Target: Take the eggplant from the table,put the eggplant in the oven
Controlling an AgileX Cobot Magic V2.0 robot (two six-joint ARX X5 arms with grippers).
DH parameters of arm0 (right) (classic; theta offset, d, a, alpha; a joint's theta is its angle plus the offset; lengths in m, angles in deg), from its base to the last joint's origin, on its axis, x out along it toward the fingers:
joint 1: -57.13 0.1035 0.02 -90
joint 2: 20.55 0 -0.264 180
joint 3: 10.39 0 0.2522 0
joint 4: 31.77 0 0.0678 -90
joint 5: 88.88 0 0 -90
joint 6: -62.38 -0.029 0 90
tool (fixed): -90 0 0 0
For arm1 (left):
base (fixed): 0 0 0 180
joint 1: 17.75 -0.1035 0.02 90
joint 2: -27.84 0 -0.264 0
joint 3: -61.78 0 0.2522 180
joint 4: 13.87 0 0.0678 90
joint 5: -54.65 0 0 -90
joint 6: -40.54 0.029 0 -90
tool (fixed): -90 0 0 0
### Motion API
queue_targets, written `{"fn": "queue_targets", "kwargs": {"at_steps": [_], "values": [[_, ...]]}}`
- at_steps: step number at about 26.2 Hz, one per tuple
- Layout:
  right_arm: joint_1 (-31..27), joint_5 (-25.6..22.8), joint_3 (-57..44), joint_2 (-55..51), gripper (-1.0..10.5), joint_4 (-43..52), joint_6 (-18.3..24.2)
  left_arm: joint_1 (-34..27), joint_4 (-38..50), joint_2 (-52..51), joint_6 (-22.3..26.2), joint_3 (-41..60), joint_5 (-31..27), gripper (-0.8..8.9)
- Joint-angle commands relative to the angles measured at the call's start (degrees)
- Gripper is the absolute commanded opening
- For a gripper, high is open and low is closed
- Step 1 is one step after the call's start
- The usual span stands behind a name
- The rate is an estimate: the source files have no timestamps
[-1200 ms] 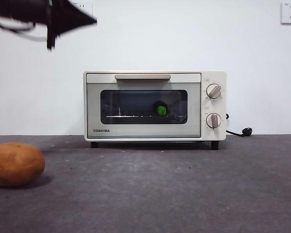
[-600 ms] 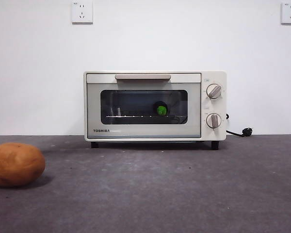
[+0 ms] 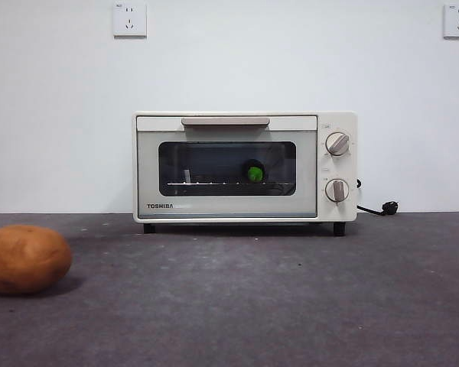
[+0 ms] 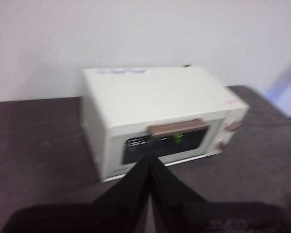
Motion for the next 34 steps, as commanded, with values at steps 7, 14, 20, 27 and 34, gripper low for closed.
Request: {"fn": "queue_targets", "kwargs": {"at_steps": [7, 14, 20, 27, 34], "values": [[0.0, -0.1, 0.0, -0.2, 0.0, -1.2, -0.4, 2.1, -3.9, -7.8, 2.7, 0.2, -6.4, -0.07], [0.0, -0.1, 0.0, -0.1, 0.0, -1.2, -0.4, 2.1, -4.7, -10.2, 2.7, 0.2, -6.4, -0.07], [0.0, -0.1, 0.0, -0.1, 0.0, -1.2, -0.4, 2.1, -4.8, -10.5, 2.6, 0.2, -5.9, -0.05], [0.0, -0.1, 0.0, -0.1, 0.0, -1.2, -0.4, 2.1, -4.7, -10.5, 2.6, 0.2, -6.0, -0.04], [0.0, -0.1, 0.0, -0.1, 0.0, -1.2, -0.4, 2.1, -4.7, -10.5, 2.6, 0.2, -5.9, -0.04]]}}
